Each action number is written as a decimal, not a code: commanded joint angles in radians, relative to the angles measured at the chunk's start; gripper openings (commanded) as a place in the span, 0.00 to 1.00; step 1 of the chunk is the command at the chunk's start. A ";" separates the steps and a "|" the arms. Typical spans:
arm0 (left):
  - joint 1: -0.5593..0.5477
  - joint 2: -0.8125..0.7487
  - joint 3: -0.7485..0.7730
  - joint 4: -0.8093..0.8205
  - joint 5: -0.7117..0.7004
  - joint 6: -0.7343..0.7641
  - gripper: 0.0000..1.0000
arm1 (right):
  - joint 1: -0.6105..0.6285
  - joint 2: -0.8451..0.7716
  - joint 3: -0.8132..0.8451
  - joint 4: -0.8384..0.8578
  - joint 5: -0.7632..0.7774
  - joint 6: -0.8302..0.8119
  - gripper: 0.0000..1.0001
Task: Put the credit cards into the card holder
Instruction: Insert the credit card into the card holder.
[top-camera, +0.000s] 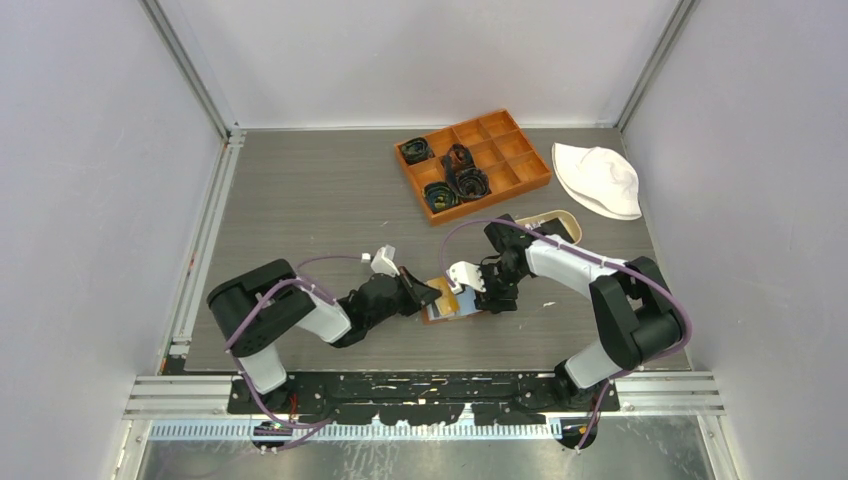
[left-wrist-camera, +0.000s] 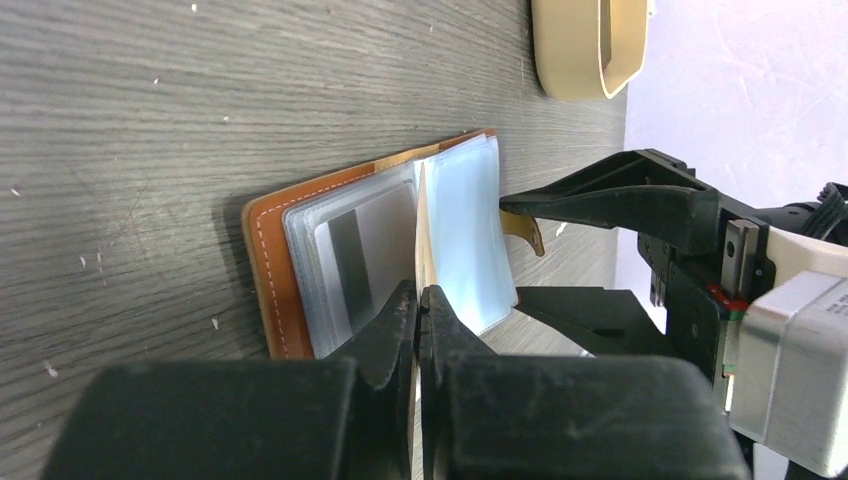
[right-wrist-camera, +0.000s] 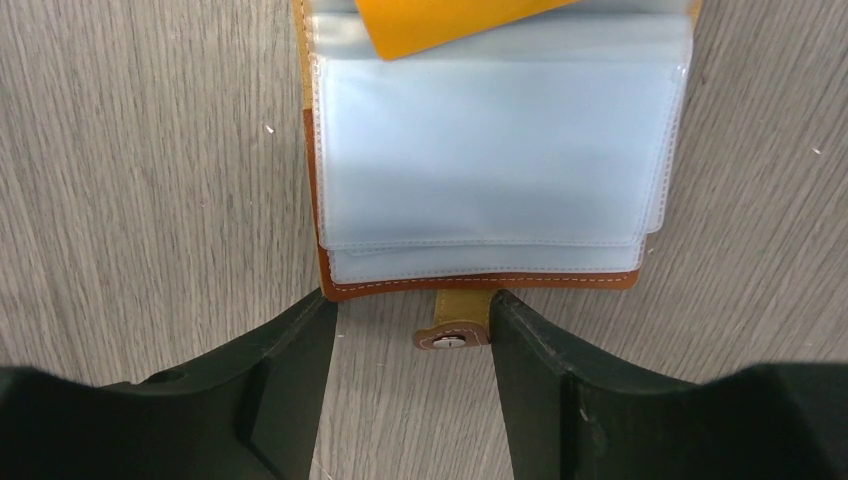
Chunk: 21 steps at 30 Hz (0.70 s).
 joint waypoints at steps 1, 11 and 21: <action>-0.006 -0.084 0.035 -0.134 -0.071 0.112 0.00 | 0.008 0.010 0.033 -0.010 -0.007 0.009 0.62; -0.006 -0.028 0.076 -0.115 -0.023 0.134 0.00 | 0.010 0.013 0.034 -0.013 -0.003 0.009 0.62; -0.006 0.008 0.074 -0.068 0.046 0.056 0.00 | 0.013 0.017 0.037 -0.016 -0.003 0.008 0.61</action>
